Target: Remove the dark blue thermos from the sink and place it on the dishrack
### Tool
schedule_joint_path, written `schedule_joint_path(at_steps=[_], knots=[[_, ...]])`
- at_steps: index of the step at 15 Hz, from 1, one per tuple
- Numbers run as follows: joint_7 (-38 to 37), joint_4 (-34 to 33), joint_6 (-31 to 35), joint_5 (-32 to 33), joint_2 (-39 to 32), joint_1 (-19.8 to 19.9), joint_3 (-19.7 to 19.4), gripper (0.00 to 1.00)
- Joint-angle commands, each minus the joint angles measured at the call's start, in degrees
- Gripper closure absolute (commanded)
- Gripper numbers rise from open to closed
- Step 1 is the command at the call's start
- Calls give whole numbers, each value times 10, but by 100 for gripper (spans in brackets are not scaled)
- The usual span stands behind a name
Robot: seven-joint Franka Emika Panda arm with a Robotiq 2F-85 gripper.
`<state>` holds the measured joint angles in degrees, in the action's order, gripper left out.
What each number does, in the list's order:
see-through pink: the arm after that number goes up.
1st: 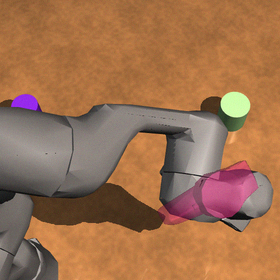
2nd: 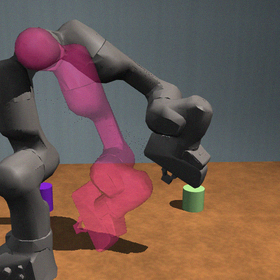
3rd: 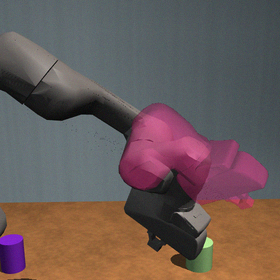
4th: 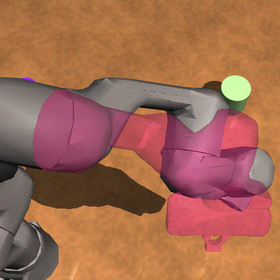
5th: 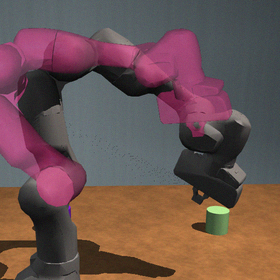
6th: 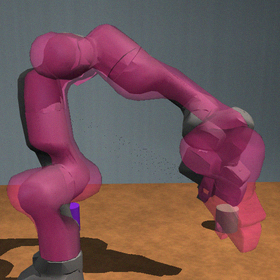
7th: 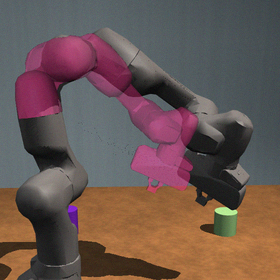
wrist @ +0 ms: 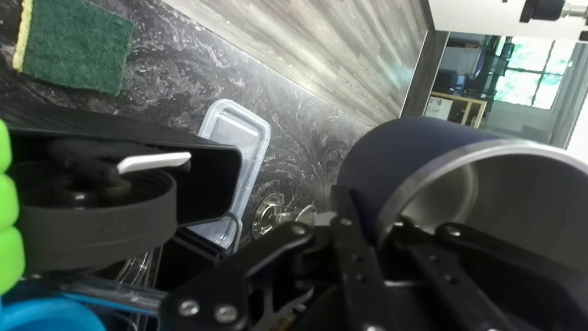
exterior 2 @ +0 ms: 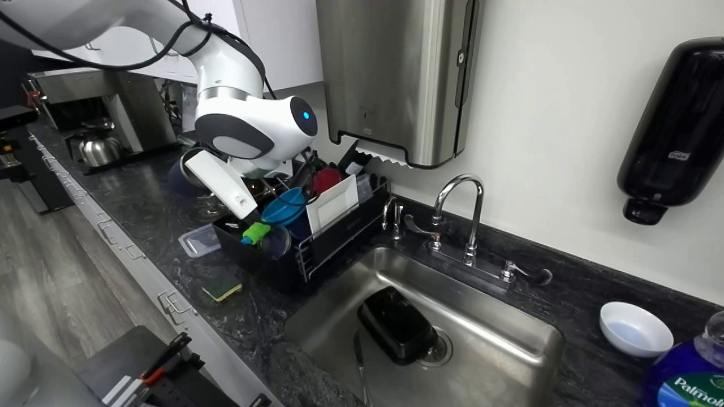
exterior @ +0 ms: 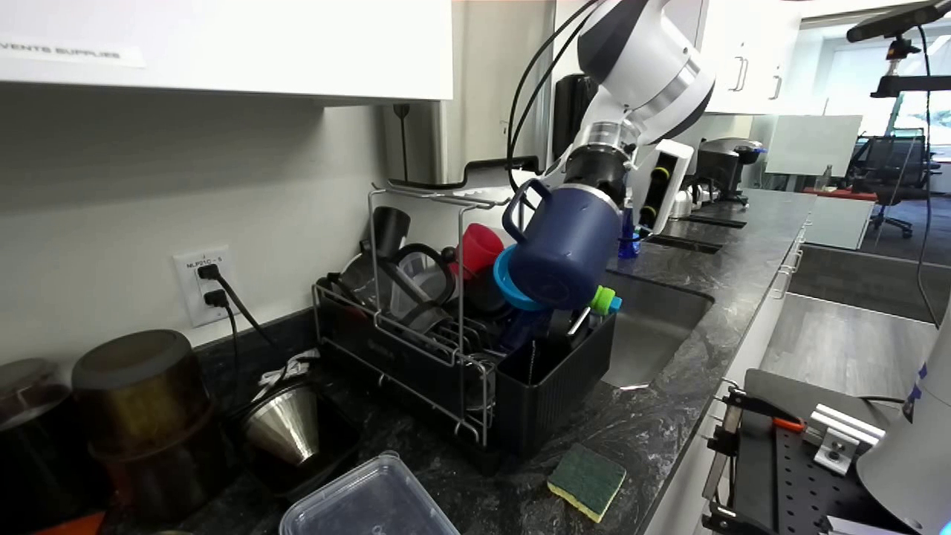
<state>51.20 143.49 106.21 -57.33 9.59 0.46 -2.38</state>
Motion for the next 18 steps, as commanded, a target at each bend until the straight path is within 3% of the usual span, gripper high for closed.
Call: schedule_joint_path(at_steps=[1, 7, 18], knots=[[2, -6, 40, -32, -10, 1, 3, 98], [3, -7, 70, -50, -16, -1, 4, 98], [3, -12, 60, -52, -19, 2, 0, 98]])
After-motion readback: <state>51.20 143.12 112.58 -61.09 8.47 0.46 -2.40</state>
